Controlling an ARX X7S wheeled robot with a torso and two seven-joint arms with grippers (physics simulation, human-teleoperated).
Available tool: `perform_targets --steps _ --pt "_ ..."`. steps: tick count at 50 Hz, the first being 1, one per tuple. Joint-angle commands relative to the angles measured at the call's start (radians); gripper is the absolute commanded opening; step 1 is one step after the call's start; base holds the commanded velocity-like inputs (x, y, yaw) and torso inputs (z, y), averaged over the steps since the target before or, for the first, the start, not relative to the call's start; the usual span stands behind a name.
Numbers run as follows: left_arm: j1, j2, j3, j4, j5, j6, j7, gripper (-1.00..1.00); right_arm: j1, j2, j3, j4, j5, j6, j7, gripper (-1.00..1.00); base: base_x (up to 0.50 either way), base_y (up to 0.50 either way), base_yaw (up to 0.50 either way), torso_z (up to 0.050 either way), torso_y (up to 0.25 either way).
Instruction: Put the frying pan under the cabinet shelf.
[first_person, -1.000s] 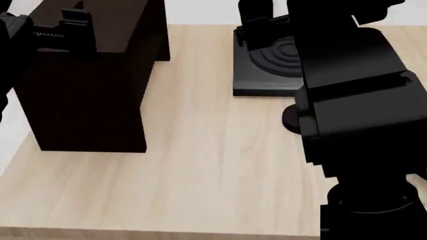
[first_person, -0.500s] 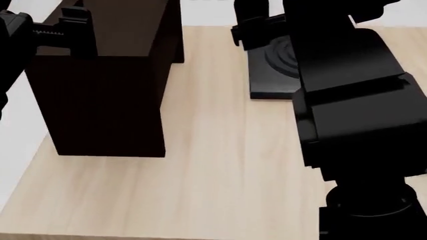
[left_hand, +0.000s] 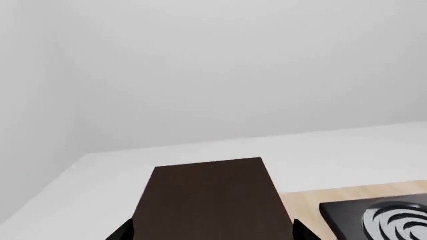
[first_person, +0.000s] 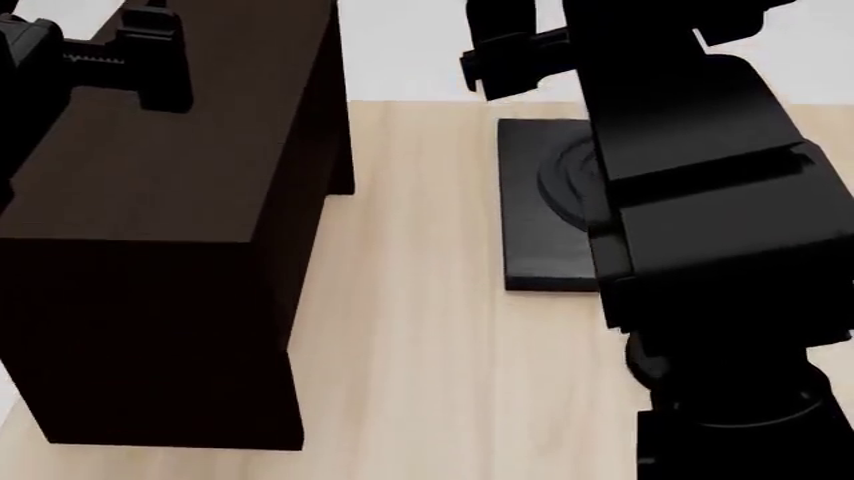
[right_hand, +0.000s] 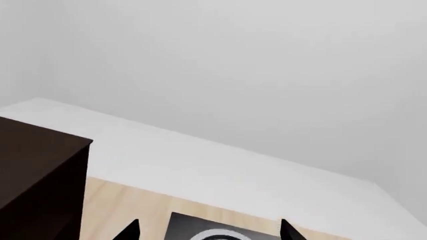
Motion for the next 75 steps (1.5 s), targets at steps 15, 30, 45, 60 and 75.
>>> perform_targets --steps 15,30,45,60,75 --pt "-0.081 -0.009 -0.008 0.021 -0.026 -0.063 -0.006 1.0 -0.014 -0.002 0.004 0.003 0.014 -0.011 0.011 1.0 0.5 0.0 0.0 0.0 0.002" --pt "-0.12 -0.021 -0.011 0.067 -0.046 -0.139 -0.013 1.0 -0.097 0.057 0.094 -0.206 0.038 0.243 0.064 1.0 0.03 0.0 0.0 0.0 0.001" --pt "-0.105 -0.019 -0.016 0.062 -0.054 -0.129 -0.02 1.0 -0.24 0.52 0.294 -0.47 0.97 0.51 0.964 1.0 0.0 0.0 0.0 0.0 0.0" --pt "-0.093 -0.02 -0.012 0.05 -0.061 -0.115 -0.023 1.0 -0.394 0.725 0.341 -0.545 1.8 0.388 1.375 1.0 0.0 0.0 0.0 0.0 0.0" --pt "-0.081 -0.017 -0.007 0.057 -0.069 -0.112 -0.032 1.0 -0.657 0.857 0.553 -0.634 1.901 0.333 1.412 1.0 0.0 0.0 0.0 0.0 0.0"
